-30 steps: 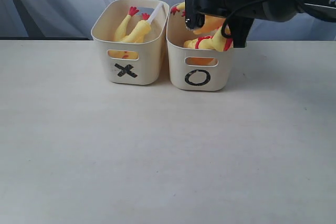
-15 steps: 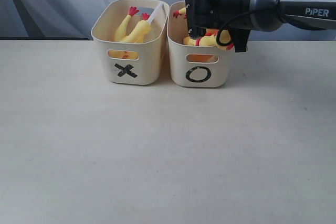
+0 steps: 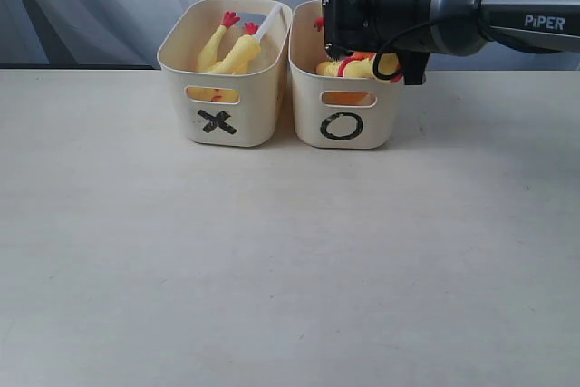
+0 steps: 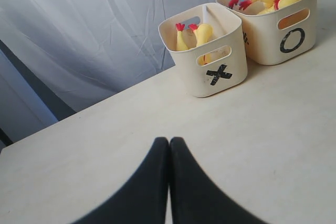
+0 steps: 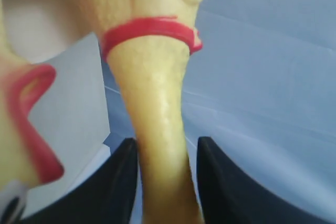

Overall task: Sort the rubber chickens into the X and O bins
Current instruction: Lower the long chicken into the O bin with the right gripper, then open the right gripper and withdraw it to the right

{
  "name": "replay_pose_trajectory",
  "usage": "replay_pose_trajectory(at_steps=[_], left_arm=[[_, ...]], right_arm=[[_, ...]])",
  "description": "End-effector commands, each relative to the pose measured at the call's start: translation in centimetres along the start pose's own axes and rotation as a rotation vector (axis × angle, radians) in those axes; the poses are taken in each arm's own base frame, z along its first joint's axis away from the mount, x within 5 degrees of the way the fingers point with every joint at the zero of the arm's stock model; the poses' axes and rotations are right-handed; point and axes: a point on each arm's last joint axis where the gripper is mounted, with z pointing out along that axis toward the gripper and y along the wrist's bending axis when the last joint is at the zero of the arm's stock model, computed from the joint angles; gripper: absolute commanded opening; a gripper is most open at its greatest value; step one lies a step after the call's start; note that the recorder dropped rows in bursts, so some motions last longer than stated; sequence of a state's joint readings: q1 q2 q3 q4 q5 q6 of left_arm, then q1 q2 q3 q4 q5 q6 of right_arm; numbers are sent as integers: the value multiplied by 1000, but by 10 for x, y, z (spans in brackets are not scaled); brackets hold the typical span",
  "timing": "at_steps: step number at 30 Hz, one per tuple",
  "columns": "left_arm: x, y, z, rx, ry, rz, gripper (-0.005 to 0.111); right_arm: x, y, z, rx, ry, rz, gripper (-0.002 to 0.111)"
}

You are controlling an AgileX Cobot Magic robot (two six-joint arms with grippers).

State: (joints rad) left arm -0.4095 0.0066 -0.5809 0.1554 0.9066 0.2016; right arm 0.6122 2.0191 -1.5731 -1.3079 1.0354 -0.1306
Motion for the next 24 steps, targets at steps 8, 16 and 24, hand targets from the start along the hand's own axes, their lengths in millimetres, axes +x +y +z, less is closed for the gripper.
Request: replay_pose_trajectory(at_steps=[8, 16, 24], left_arm=[[1, -1, 0, 4, -11, -10, 0], [1, -1, 0, 4, -11, -10, 0], [1, -1, 0, 4, -11, -10, 0]], right_arm=[[2, -10, -6, 79, 33, 23, 38], [-2, -19, -28, 122, -18, 32, 38], [8, -33, -49, 128, -63, 161, 38]])
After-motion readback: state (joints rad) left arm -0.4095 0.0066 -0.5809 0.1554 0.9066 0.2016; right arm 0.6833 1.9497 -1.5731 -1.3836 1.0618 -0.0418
